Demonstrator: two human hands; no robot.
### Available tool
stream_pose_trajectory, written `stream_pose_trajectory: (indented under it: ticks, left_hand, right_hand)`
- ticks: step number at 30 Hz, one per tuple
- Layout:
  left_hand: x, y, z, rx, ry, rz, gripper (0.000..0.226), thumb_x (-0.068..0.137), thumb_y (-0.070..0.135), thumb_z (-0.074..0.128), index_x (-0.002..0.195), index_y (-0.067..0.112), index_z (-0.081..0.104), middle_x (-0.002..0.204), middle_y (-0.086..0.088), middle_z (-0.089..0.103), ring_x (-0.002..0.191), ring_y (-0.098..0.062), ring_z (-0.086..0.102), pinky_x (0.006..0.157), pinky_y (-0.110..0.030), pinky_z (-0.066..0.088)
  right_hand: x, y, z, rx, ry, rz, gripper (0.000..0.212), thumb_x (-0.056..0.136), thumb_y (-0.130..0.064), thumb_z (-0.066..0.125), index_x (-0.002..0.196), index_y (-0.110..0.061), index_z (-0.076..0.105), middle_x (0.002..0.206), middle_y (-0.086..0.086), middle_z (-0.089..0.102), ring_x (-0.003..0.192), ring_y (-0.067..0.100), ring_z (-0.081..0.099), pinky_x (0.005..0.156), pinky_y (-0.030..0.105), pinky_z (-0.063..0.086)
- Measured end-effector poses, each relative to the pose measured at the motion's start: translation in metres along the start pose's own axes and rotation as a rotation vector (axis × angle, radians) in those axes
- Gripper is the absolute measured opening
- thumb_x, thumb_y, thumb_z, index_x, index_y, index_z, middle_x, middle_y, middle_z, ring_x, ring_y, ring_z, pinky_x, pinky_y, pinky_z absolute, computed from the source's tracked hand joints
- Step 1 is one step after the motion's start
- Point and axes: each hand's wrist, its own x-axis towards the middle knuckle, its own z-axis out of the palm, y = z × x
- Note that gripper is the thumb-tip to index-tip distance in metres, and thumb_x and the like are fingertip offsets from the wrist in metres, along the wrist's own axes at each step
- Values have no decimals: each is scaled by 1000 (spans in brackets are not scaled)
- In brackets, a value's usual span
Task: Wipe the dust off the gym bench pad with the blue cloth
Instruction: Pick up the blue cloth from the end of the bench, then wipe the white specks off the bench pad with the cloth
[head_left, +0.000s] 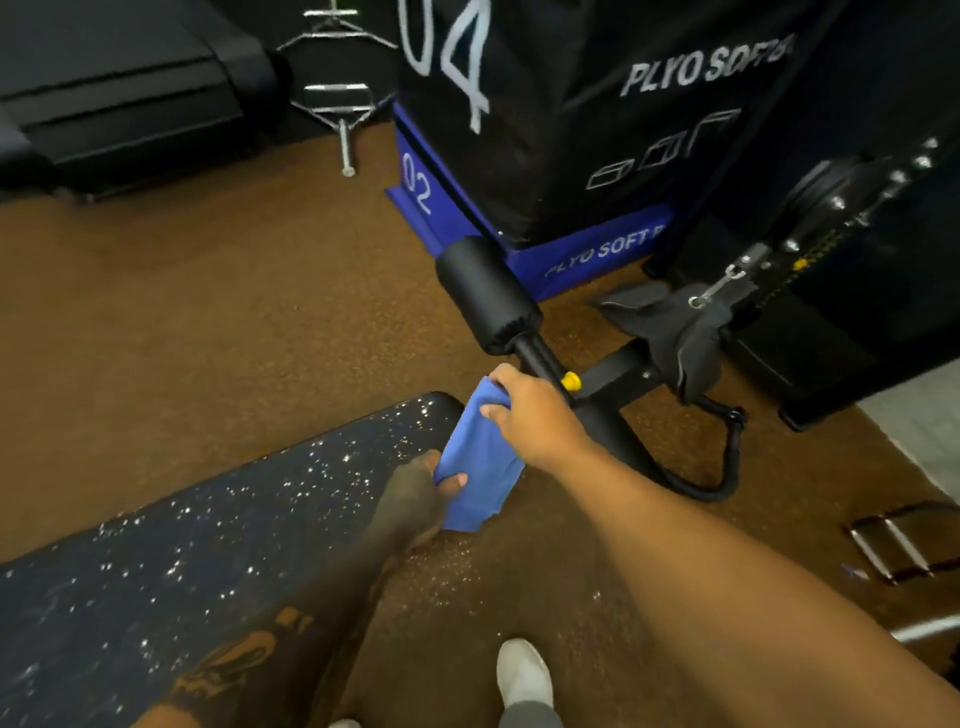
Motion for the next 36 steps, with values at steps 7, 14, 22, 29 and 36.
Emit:
stream_pose_trajectory:
  ticks: [7,14,22,29,36]
  left_hand:
    - [21,-37,46,-252,186,-232,23,94,28,65,95,4,63,91,-10,67,82,-27,60,66,-35,44]
    - [9,-65,74,520,513,-141,45,91,52,51,109,12,60,118,-11,61,115,-33,52,95,-51,42]
    - [12,-162,43,873,273,90,117,79,90,23,153,0,24,164,-21,13,153,-37,8,120,-60,13]
    - [29,-178,31,848,280,78,115,75,94,27,156,13,19,165,-18,10,152,-37,9,118,-67,13]
    - [28,-180,26,856,224,88,124,67,100,29,156,12,23,165,-19,9,152,-39,10,114,-72,18]
  right_hand:
    - [70,-5,49,-419,-183,-287,25,99,-25,55,122,-16,55,116,10,62,107,32,60,87,43,49]
    - [120,11,119,-618,-290,-481,35,93,-4,53,122,-21,59,114,8,58,112,30,53,79,36,37]
    - [71,53,184,-548,4,-455,72,96,-50,45,156,-21,20,166,15,2,151,35,4,118,59,5]
    - [77,66,208,-563,-82,-318,83,90,-69,34,157,-32,4,164,12,-16,150,35,-17,116,63,-5]
    - [50,82,205,-528,-63,-317,69,97,-52,26,158,-32,2,166,10,-6,152,32,-11,120,57,7]
